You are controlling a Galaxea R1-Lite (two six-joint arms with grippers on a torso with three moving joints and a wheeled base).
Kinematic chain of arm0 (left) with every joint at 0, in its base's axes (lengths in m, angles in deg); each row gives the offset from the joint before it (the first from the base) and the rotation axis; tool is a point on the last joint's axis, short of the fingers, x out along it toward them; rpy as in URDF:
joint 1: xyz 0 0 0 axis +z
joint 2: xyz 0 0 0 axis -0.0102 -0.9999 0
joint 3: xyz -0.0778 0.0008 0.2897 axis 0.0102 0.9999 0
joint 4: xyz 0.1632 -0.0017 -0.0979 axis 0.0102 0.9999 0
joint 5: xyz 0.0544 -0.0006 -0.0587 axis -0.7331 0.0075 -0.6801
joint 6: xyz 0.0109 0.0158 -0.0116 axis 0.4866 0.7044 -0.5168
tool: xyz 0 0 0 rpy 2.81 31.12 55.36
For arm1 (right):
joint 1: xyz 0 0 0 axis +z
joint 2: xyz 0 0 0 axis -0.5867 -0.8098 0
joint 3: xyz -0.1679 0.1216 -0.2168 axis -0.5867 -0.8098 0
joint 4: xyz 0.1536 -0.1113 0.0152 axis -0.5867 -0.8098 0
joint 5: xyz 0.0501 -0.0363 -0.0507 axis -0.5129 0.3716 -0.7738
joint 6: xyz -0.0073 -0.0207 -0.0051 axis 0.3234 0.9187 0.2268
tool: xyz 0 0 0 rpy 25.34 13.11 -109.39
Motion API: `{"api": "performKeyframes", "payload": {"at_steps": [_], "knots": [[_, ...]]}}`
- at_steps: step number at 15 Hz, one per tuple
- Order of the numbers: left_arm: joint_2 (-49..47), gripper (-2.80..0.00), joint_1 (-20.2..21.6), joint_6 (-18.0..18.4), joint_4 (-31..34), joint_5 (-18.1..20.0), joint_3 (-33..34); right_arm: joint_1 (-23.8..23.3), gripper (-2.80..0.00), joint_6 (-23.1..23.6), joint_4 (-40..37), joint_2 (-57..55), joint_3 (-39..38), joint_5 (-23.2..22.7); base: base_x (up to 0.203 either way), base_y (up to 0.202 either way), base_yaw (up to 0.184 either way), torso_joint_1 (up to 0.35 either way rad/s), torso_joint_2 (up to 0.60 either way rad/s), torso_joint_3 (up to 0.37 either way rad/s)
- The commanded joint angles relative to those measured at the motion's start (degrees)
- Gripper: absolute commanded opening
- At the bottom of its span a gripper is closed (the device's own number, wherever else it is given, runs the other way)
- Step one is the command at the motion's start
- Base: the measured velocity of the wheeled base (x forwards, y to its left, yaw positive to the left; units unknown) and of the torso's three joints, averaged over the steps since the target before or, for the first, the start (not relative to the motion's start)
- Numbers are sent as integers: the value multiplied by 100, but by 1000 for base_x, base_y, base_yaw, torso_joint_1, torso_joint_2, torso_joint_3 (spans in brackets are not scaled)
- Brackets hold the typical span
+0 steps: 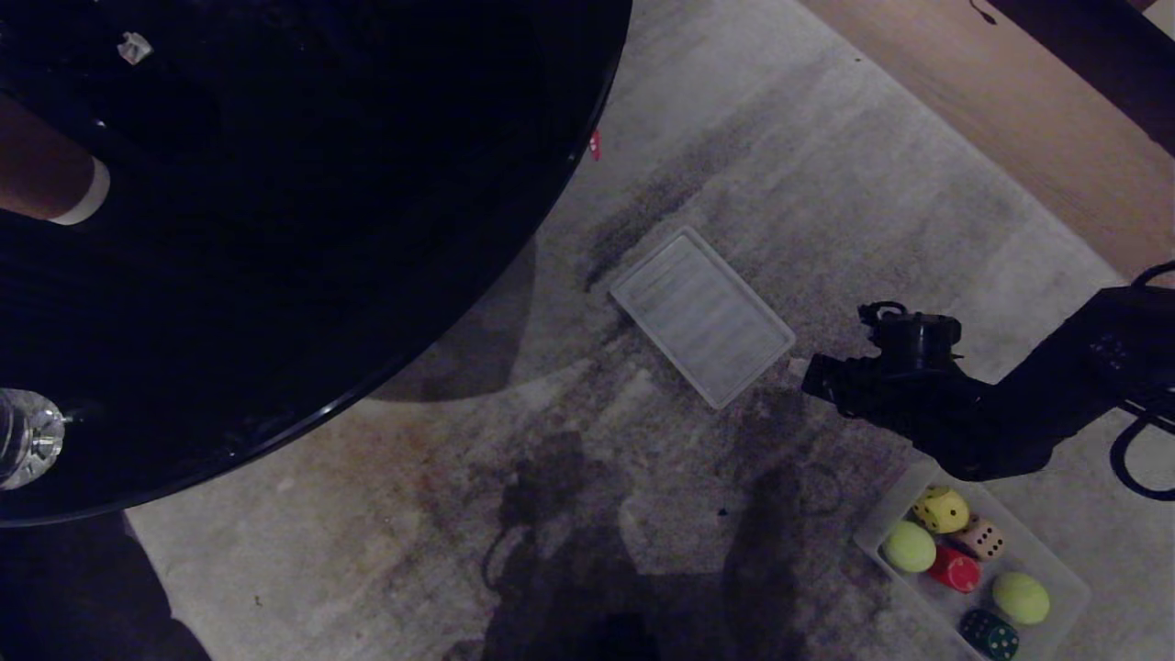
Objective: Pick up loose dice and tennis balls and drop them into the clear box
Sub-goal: Close the lid
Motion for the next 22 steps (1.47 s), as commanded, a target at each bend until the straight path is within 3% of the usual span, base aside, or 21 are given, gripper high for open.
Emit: {"api": "performKeyframes", "payload": {"at_steps": [1,7,13,14,22], "knots": [[-6,-280,0,-5,-2,-1,9,-3,0,-25,31,-515,382,-8,0,0,0,0,0,0],[-6,-280,0,-5,-2,-1,9,11,0,-6,-58,-1259,1527,459,0,0,0,0,0,0],[-6,-280,0,-5,-2,-1,9,12,0,27,-207,-1507,2078,475,0,0,0,0,0,0],[-6,-280,0,-5,-2,-1,9,12,-280,102,-269,-1525,2157,475,0,0,0,0,0,0],[-6,-280,0,-5,-2,-1,9,29,-280,331,-488,-1562,2344,484,0,0,0,0,0,0]]}}
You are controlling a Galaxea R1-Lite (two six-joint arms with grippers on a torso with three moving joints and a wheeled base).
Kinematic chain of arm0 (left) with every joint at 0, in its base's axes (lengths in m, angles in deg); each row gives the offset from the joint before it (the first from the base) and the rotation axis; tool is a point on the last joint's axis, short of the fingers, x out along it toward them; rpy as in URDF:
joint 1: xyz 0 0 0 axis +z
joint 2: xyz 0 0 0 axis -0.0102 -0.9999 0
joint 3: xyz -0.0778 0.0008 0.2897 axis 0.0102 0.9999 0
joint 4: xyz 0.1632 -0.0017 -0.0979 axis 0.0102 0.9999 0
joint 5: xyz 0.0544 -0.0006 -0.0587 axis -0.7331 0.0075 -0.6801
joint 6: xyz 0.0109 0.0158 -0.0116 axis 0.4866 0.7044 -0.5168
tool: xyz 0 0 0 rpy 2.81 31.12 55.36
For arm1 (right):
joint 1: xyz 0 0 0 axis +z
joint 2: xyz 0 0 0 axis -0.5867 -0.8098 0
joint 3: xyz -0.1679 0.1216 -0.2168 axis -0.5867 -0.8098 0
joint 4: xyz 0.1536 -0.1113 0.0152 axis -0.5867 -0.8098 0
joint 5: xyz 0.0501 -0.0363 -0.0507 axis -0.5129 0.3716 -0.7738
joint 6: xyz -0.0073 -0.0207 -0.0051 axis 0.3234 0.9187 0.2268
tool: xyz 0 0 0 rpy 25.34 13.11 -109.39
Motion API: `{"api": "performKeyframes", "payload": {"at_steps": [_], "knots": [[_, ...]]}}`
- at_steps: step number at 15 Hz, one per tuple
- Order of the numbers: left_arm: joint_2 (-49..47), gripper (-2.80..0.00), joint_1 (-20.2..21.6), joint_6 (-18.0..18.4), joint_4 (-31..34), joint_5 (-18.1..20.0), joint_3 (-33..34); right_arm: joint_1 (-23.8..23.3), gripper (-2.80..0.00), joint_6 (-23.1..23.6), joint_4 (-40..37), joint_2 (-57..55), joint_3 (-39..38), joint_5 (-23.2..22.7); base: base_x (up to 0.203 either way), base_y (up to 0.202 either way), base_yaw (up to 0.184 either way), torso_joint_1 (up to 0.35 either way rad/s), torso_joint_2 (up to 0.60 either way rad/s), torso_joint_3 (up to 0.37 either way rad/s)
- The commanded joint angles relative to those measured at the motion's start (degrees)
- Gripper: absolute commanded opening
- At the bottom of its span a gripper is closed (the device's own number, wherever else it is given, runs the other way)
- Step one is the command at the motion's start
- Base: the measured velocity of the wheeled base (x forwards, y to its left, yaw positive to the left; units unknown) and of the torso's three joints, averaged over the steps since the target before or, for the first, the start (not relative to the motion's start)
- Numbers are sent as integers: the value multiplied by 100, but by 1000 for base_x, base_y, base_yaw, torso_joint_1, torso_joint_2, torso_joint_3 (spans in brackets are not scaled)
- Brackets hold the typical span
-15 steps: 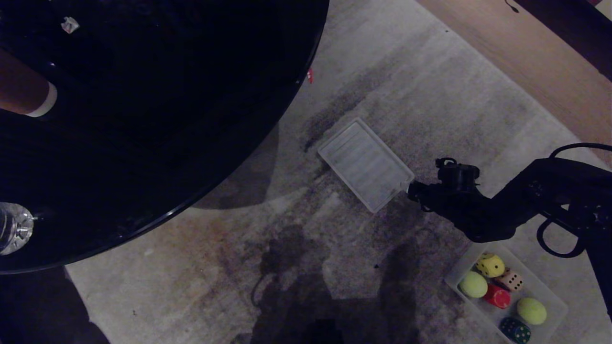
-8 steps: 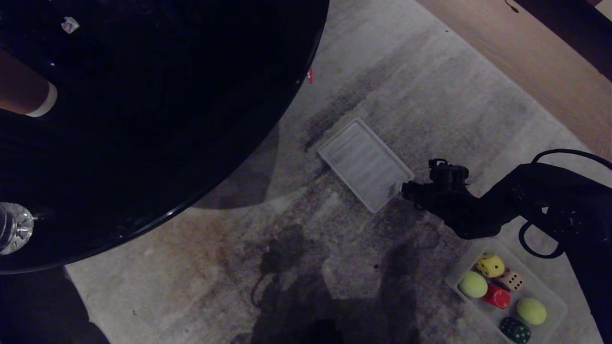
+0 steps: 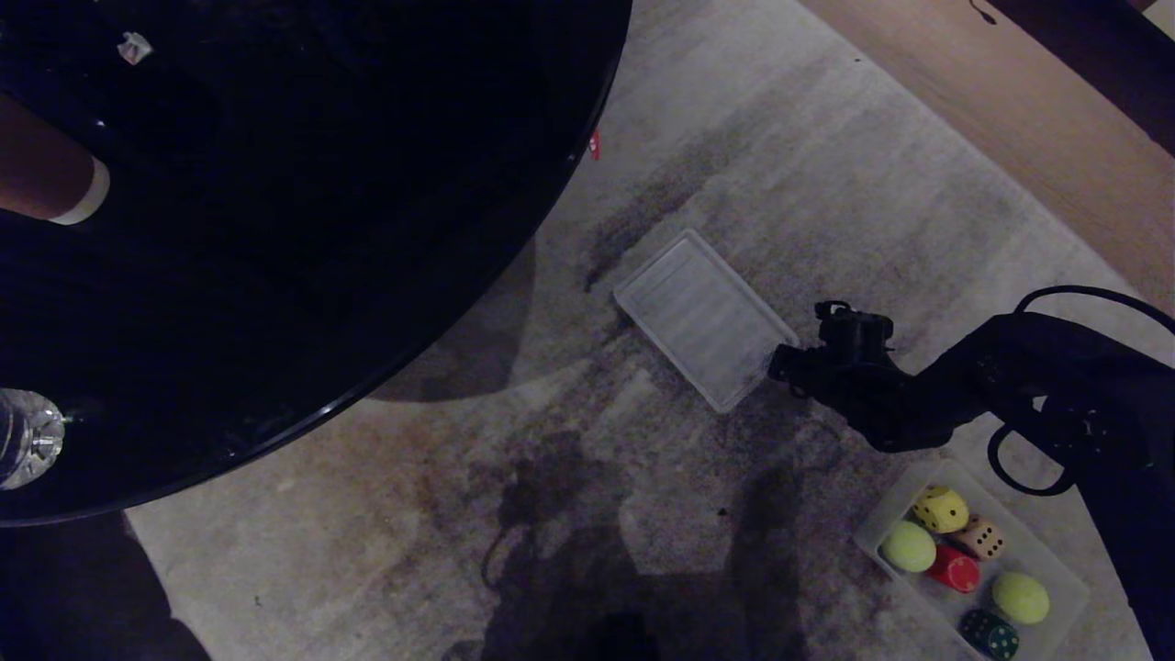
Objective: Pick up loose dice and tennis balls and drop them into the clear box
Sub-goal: Close the lid
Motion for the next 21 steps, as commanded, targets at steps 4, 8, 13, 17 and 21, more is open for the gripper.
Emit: {"api": "performKeyframes", "payload": {"at_steps": [4,8,13,17,21], "knots": [[-6,-280,0,-8,-2,-3,9,-6,-280,14,-4,464,-465,86,0,0,0,0,0,0],[-6,-280,0,-8,-2,-3,9,-69,-280,265,-3,1802,-1720,99,0,0,0,0,0,0],[-6,-280,0,-8,-2,-3,9,-209,-280,458,-274,4205,-3793,102,0,0,0,0,0,0],[-6,-280,0,-8,-2,-3,9,-321,-280,477,-943,6158,-5346,106,0,0,0,0,0,0],[-6,-280,0,-8,-2,-3,9,-412,-280,476,-1624,7338,-6384,107,0,0,0,0,0,0]]}}
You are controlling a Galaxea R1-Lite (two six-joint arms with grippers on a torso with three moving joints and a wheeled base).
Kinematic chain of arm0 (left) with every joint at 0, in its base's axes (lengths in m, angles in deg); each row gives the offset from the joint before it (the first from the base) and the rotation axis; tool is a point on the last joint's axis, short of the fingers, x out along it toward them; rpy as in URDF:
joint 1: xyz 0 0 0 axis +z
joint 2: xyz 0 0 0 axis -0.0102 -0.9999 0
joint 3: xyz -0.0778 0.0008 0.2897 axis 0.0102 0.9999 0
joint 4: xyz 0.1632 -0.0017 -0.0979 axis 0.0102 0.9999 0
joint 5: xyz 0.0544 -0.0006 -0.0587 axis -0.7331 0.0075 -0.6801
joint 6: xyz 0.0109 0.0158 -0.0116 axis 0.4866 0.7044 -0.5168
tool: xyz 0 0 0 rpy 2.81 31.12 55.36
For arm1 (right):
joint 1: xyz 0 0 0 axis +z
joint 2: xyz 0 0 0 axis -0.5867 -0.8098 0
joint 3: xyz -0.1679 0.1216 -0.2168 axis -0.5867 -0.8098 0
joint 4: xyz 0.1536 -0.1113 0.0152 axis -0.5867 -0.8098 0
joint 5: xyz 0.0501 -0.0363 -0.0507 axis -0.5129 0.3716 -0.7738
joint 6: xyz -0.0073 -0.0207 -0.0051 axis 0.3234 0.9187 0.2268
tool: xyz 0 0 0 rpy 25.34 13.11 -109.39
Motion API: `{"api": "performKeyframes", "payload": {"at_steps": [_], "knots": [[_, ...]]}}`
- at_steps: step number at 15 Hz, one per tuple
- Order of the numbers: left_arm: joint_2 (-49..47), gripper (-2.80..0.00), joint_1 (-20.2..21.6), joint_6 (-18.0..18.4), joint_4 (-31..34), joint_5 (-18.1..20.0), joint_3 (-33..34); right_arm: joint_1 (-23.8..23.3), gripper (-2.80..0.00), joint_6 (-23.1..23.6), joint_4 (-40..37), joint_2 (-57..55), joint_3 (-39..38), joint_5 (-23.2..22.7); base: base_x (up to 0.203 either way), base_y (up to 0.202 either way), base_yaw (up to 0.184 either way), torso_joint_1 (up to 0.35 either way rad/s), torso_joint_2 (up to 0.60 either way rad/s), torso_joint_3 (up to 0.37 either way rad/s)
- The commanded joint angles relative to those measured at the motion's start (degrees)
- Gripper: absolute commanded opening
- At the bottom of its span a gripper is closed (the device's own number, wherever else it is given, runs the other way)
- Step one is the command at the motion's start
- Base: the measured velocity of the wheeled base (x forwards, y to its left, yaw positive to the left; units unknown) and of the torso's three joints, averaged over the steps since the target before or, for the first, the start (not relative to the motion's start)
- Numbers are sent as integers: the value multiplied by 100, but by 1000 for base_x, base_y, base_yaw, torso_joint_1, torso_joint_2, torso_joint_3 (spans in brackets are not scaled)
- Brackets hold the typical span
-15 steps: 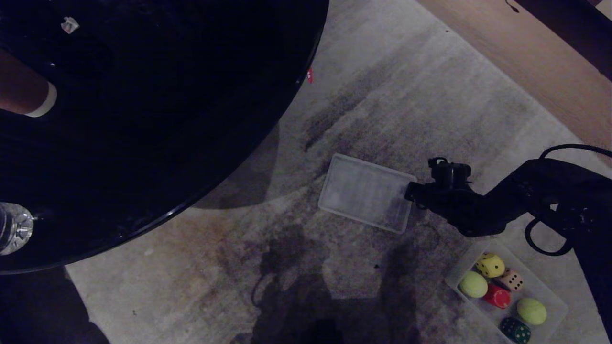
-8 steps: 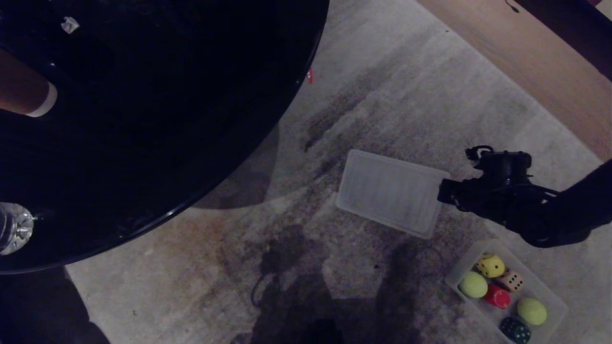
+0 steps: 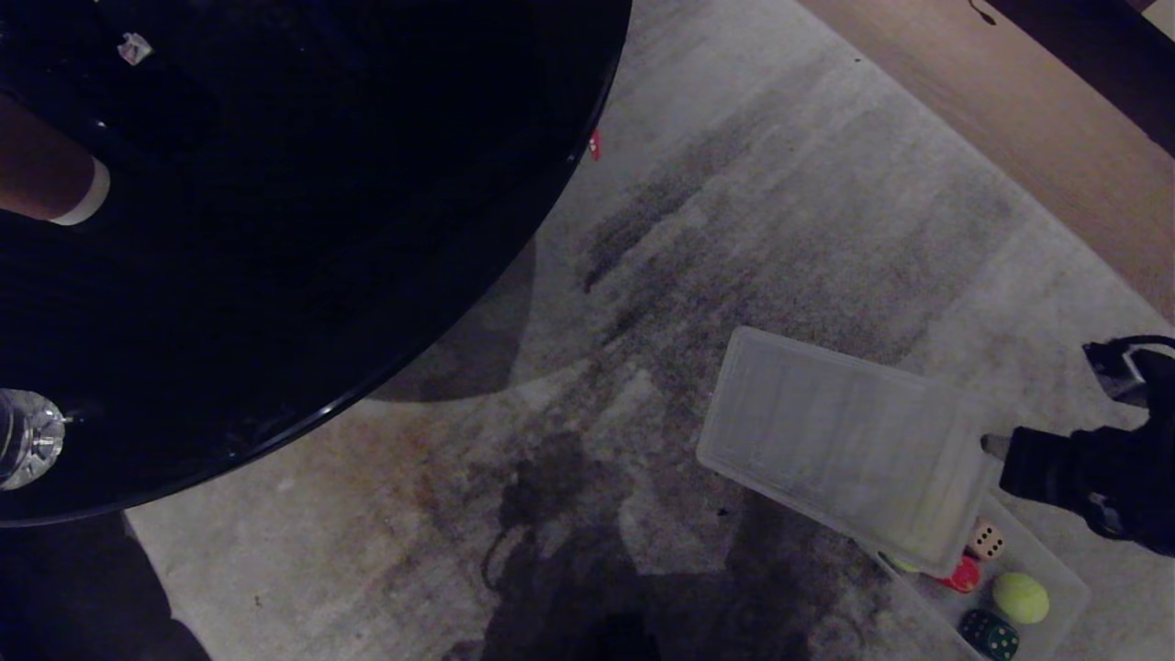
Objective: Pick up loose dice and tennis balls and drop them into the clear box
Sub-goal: Close the lid
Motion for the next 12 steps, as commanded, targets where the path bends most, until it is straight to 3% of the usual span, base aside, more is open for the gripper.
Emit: {"api": "performKeyframes", "payload": {"at_steps": [1,4,8,12], "knots": [[-6,-280,0,-5,0,-4,9,-28,-280,-6,-233,1015,-488,-10,0,0,0,0,0,0],[-6,-280,0,-5,0,-4,9,-11,-280,22,-1092,2079,-647,-65,0,0,0,0,0,0],[-6,-280,0,-5,0,-4,1,-50,-280,447,-2665,3995,-847,-149,0,0,0,0,0,0],[-6,-280,0,-5,0,-4,9,-675,-280,871,-3614,5517,-1210,-574,0,0,0,0,0,0]]}}
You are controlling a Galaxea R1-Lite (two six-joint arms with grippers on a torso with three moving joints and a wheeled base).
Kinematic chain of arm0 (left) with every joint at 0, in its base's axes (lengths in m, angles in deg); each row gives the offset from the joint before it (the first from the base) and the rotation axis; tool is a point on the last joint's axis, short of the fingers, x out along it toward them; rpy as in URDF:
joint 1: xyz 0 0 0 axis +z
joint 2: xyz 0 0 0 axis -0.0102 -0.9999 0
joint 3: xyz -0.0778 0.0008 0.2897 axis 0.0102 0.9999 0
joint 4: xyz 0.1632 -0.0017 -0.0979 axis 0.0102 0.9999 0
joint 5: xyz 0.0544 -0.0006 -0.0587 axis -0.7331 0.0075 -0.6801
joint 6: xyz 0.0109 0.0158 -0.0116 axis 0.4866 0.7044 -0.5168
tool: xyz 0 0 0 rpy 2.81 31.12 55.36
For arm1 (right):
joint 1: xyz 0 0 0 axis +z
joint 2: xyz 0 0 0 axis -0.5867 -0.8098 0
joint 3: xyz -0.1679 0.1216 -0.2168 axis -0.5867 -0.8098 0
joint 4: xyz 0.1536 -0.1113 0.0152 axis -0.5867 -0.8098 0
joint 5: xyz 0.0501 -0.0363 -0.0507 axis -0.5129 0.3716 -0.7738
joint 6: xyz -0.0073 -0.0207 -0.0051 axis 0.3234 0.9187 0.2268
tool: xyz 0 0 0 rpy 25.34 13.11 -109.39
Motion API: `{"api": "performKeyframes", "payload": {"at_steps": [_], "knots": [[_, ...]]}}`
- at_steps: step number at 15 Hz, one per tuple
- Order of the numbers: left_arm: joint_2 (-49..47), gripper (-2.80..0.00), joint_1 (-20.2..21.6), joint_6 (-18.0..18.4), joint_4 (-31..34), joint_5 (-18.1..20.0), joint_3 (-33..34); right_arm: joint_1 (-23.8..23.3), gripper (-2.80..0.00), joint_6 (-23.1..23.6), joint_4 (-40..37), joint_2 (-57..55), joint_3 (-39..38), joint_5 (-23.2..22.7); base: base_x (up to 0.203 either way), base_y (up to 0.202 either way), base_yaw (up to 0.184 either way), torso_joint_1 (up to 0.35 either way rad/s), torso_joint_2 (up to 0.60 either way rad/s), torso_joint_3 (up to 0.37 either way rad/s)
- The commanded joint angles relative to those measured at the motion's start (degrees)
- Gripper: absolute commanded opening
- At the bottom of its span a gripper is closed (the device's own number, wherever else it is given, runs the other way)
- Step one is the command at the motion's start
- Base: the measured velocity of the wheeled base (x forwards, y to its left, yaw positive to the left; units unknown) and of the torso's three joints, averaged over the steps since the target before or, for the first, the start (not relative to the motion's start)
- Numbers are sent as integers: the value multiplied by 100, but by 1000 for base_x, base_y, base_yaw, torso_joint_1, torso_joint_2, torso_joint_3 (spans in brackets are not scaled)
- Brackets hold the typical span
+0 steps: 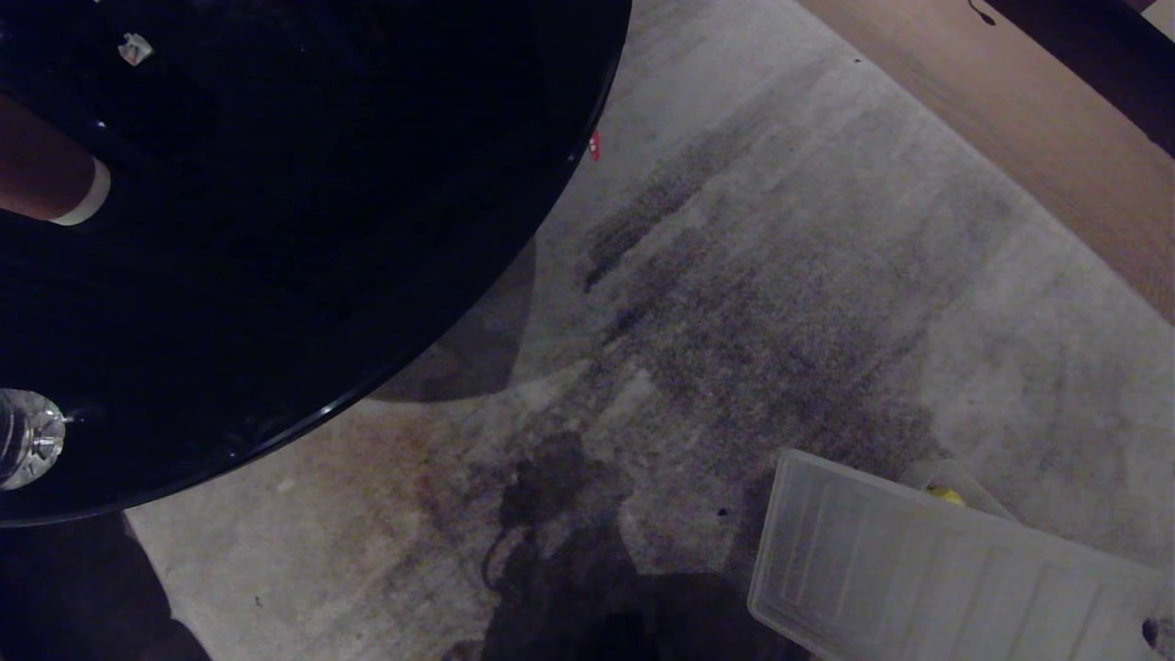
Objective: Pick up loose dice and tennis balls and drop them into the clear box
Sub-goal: Close the lid
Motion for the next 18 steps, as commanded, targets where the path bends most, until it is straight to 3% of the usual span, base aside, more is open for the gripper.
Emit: {"api": "performKeyframes", "payload": {"at_steps": [1,3,5,6,11,18], "knots": [[-6,-280,0,-5,-2,-4,9,-275,-280,161,-535,1300,-136,-125,0,0,0,0,0,0],[-1,-280,0,-5,-2,-4,9,-318,-280,298,-946,1718,-256,-137,0,0,0,0,0,0],[-6,-280,0,-5,-2,-4,9,-281,-280,366,-813,1730,-449,-28,0,0,0,0,0,0],[-6,-280,0,-5,-2,-4,9,-31,-280,377,-822,1818,-492,-12,0,0,0,0,0,0],[-6,-280,0,-5,-2,-4,9,228,-280,487,-974,3362,-669,-28,0,0,0,0,0,0],[-6,-280,0,-5,-2,-4,9,240,-280,418,-980,3348,-693,-36,0,0,0,0,0,0]]}}
